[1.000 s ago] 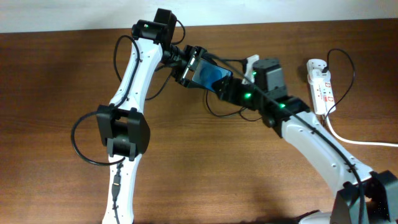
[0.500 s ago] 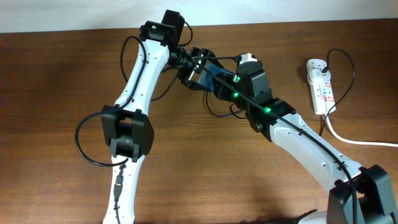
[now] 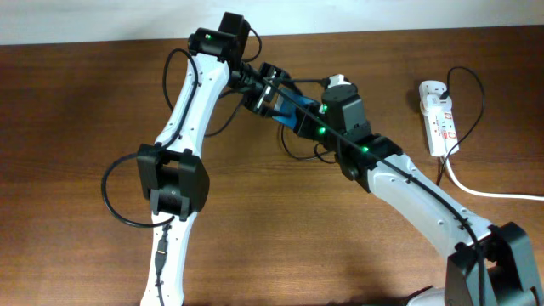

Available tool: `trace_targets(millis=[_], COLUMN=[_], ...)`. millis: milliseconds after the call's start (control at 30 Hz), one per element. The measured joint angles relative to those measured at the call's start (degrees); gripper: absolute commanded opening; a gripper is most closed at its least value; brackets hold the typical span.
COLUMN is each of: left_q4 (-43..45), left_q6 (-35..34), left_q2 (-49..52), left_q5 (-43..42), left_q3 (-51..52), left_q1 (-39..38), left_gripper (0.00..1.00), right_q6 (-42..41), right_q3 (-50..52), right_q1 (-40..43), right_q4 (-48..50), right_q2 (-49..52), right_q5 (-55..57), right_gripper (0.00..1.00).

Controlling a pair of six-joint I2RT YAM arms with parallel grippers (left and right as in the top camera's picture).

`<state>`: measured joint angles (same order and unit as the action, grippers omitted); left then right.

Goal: Plug charger to phone and switch on socket

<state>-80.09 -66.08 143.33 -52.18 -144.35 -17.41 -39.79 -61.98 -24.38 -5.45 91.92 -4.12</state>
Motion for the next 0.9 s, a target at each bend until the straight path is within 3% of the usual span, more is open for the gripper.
trace_targets(millis=[233,267,300,367,400,467,633,767,900], left_q4=[-0.31,-0.28,-0.17,2.69,4.98,8.17,10.69,18.82,22.77], left_q6=[-0.02,0.28,0.52,4.13,6.73,15.56,25.97,28.65,28.44], left_q2=[0.00,0.00,0.00,0.00,0.00,0.00,0.00,0.00,0.00], left_q5=[-0.39,-0.55,-0.52,-0.81,-1.05,-1.22,-3.43,-10.86,-16.39], left_q3=[-0.55,-0.55,-0.55,-0.52,-0.55,-0.55,-0.52,-0.52,-0.52], left_q1=[0.20,0.17,0.24,0.50,0.70,1.44,3.76,5.68,6.40], left_gripper=[0.22,0.36,0.40,0.39,0.48,0.56,0.57,0.59,0.63], right_q6=[-0.28,-0.31,-0.33,-0.61,-1.14,-4.24,-22.01,-39.43,-47.89], right_q3=[0.31,0.31,0.31,0.31,0.33,0.31,0.31,0.31,0.31], right_q1=[2.14,4.22,5.20,7.48,8.66,11.65,12.94,12.94,12.55], right_q4=[-0.57,-2.16,-2.64,-4.13,-4.50,-3.15,0.33,3.41,11.06], right_q2=[0.26,-0.44,-1.01,-2.56,-3.56,-6.10,-7.23,-7.23,-7.21], right_q5=[-1.07,-1.05,-0.98,-0.98,-0.96,-1.20,-1.66,-2.05,-2.12], right_gripper=[0.04,0.04,0.04,0.04,0.04,0.04,0.04,0.04,0.04])
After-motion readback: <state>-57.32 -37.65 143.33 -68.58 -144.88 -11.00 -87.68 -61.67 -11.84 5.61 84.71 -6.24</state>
